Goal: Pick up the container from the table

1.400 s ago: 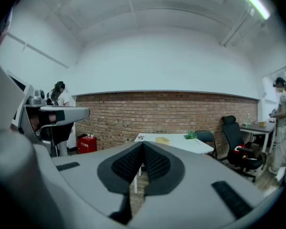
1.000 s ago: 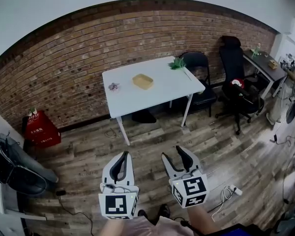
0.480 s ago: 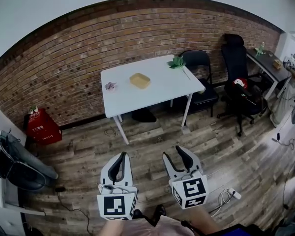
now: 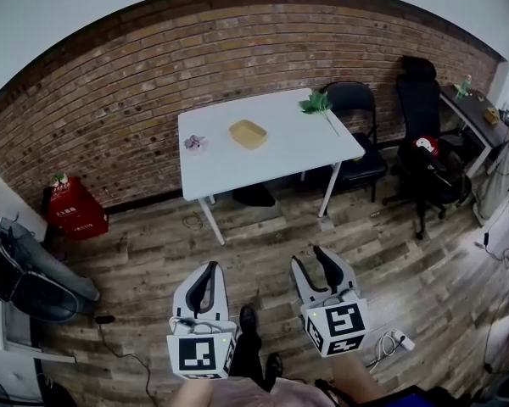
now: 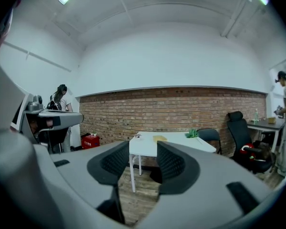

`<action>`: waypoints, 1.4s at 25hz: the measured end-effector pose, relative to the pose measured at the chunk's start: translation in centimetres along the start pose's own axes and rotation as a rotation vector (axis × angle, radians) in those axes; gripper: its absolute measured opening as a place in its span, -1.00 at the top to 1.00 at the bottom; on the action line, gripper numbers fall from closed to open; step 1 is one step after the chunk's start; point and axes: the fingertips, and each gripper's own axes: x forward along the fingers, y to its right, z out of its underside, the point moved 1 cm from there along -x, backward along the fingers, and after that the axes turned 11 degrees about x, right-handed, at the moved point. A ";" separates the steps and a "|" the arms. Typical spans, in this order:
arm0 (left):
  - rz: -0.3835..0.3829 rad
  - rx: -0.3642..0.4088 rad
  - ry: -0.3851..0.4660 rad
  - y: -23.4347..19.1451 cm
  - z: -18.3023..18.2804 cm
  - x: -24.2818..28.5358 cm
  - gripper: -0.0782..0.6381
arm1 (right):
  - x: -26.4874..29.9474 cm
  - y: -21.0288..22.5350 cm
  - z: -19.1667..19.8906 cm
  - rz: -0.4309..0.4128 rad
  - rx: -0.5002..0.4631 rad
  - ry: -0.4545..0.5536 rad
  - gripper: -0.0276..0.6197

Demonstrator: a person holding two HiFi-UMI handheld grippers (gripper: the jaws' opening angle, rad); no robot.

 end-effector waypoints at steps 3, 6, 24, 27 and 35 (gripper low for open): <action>0.003 -0.011 -0.010 -0.6 1.1 2.3 0.75 | 2.2 0.9 0.5 0.006 0.001 -0.022 0.34; 0.008 -0.015 -0.022 -1.6 2.2 5.4 0.76 | 5.2 2.0 0.7 0.017 0.004 -0.036 0.35; 0.045 -0.011 0.069 -11.4 1.9 23.7 0.76 | 24.0 4.9 -6.3 0.065 -0.025 0.021 0.37; 0.055 -0.009 0.084 -12.1 1.8 25.5 0.76 | 25.6 5.4 -7.2 0.074 -0.030 0.036 0.38; 0.090 -0.026 0.077 -12.5 2.9 29.4 0.76 | 28.4 7.2 -8.3 0.110 -0.035 0.042 0.39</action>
